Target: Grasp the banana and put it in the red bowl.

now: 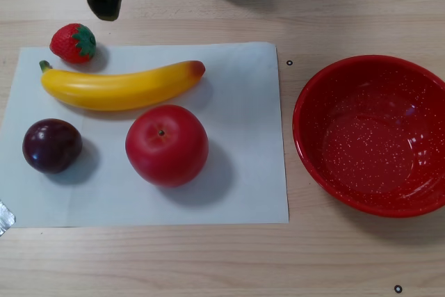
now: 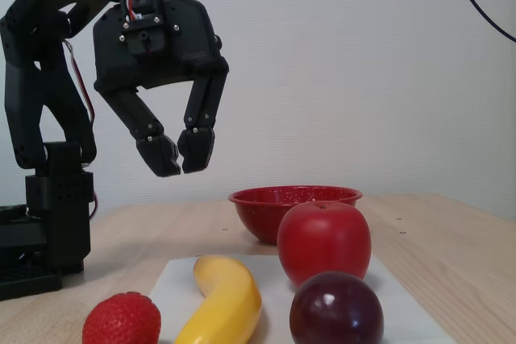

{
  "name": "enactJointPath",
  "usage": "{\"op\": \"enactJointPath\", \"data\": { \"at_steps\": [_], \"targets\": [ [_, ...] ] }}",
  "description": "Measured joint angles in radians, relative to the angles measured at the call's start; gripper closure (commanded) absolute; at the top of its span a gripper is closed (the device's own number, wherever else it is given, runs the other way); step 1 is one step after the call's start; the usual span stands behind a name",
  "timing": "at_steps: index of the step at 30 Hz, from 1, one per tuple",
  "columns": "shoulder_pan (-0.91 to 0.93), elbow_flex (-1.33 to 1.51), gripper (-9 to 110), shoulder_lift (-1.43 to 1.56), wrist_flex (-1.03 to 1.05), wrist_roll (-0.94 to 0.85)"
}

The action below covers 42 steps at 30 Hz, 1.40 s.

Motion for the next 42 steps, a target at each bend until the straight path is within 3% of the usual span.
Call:
{"op": "enactJointPath", "data": {
  "at_steps": [11, 20, 32, 42],
  "targets": [
    [-0.034, 0.0, 101, -0.16, -0.002, 0.012],
    [-0.037, 0.002, 99, -0.235, -0.12, 0.021],
    [-0.021, 0.017, 63, -0.302, -0.252, 0.02],
    [-0.008, 0.038, 48, -0.374, -0.328, 0.038]
  ]
}}
